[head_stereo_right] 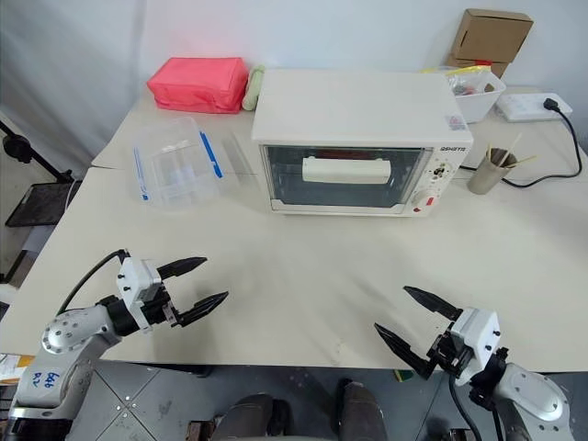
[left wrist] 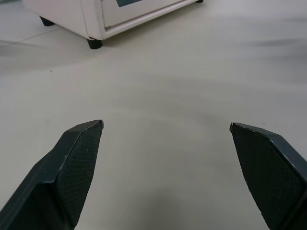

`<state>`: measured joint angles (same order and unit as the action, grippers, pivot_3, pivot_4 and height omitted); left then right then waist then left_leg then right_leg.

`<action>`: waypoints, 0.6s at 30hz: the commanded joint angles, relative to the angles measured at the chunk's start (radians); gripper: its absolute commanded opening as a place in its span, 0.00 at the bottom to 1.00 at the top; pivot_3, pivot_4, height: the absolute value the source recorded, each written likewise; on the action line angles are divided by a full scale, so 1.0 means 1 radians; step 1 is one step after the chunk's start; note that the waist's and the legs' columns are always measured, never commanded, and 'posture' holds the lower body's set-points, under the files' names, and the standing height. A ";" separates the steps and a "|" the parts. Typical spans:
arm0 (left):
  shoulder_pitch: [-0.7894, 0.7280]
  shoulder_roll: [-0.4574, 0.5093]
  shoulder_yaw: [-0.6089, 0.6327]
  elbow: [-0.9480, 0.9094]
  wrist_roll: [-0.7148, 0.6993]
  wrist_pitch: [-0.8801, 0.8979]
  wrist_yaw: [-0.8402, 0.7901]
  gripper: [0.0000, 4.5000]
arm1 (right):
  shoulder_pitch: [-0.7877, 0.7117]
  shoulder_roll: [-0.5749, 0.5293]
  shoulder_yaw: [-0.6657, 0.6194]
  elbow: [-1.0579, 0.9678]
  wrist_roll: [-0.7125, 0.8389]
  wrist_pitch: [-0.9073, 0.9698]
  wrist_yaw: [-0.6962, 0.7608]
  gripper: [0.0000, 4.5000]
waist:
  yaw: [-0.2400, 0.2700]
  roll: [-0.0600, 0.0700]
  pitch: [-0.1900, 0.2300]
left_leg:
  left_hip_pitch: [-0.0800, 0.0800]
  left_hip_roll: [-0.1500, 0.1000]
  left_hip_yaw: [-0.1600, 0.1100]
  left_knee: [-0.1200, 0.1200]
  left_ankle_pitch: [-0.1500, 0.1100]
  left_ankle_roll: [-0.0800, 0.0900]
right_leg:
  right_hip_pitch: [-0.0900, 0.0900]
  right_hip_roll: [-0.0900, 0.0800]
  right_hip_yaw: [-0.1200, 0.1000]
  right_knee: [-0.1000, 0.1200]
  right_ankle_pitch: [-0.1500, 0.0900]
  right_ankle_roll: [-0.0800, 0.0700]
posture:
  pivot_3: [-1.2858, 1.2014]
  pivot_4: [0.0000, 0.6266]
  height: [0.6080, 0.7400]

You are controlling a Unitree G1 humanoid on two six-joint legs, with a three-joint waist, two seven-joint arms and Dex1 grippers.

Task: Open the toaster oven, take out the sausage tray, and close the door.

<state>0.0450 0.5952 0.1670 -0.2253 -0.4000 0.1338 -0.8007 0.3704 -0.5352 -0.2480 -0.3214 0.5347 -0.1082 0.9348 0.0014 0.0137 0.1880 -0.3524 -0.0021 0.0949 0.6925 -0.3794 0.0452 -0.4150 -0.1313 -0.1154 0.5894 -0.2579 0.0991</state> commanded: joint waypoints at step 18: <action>-0.102 -0.014 0.120 -0.090 -0.371 0.213 -0.083 1.00 | -0.690 0.012 0.029 0.208 0.160 0.319 -0.081 0.99 | -0.004 0.001 0.001 | -0.002 -0.001 -0.001 0.003 0.003 0.006 | 0.000 0.000 -0.002 0.002 0.000 0.000 | 0.52 0.24 1.00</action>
<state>-0.0545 0.5873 0.2606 -0.3006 -0.7530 0.3498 -0.8958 -0.2946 -0.5333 -0.2162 -0.1156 0.6986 0.2213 0.8505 -0.0026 0.0149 0.1887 -0.3543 -0.0030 0.0940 0.6956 -0.3764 0.0509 -0.4153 -0.1306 -0.1179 0.5912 -0.2577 0.0995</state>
